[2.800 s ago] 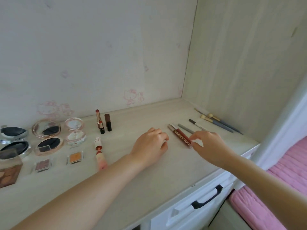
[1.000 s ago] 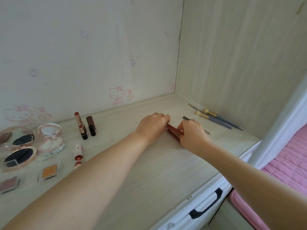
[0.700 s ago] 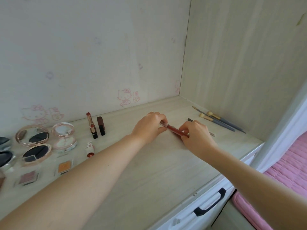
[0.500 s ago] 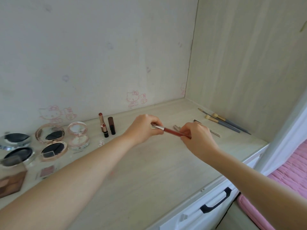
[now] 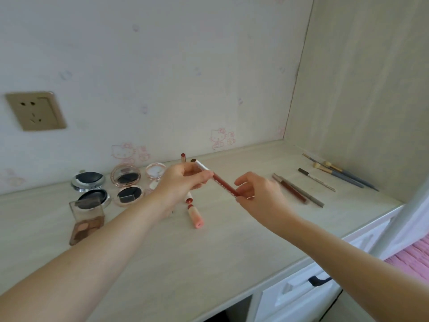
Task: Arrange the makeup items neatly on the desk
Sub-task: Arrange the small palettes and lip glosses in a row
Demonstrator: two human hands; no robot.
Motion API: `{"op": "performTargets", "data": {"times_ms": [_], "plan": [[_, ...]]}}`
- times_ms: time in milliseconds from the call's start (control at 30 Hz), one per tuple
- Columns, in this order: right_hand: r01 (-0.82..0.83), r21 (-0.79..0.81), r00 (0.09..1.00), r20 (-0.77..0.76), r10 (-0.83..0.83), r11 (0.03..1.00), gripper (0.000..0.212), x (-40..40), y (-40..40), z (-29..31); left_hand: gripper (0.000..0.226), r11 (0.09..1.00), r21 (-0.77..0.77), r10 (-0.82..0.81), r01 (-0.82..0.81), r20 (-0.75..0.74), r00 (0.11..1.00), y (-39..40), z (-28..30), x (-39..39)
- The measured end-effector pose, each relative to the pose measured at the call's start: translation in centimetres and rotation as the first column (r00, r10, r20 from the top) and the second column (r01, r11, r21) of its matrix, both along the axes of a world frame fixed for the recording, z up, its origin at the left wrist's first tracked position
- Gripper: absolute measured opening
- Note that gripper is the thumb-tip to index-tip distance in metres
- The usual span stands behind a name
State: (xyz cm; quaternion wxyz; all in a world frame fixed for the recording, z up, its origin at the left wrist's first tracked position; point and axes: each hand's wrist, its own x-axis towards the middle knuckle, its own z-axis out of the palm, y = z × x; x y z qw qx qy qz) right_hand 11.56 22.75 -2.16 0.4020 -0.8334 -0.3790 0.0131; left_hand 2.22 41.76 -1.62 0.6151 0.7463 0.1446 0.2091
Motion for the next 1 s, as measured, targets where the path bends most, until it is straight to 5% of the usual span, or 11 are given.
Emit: {"op": "performTargets", "data": {"times_ms": [167,300,467,800,1000], "plan": [[-0.071,0.160,0.947,-0.298,0.116,0.985,0.023,-3.6,3.5,0.1,0.011,0.919,-0.393,0.099,-0.040,0.130,0.987,0.4,-0.7,-3.7],[-0.089,0.294,0.809,-0.535,0.241,0.952,0.019,-6.0,5.8,0.0,0.011,0.898,-0.433,0.172,-0.079,0.179,0.969,0.7,-1.2,-6.2],[-0.125,0.335,0.700,-0.637,0.322,0.934,0.013,-8.6,8.2,-0.8,0.020,0.876,-0.466,0.232,-0.125,0.180,0.956,1.6,-1.4,-8.6],[-0.360,0.121,0.773,-0.517,0.368,0.925,0.014,-11.6,10.5,-2.0,0.015,0.919,-0.300,0.298,-0.256,0.106,0.949,3.1,-2.2,-12.0],[-0.271,0.157,0.805,-0.505,0.313,0.950,0.008,-11.0,10.6,-1.7,0.017,0.945,-0.014,0.328,-0.328,0.081,0.941,3.5,-2.5,-13.7]]}}
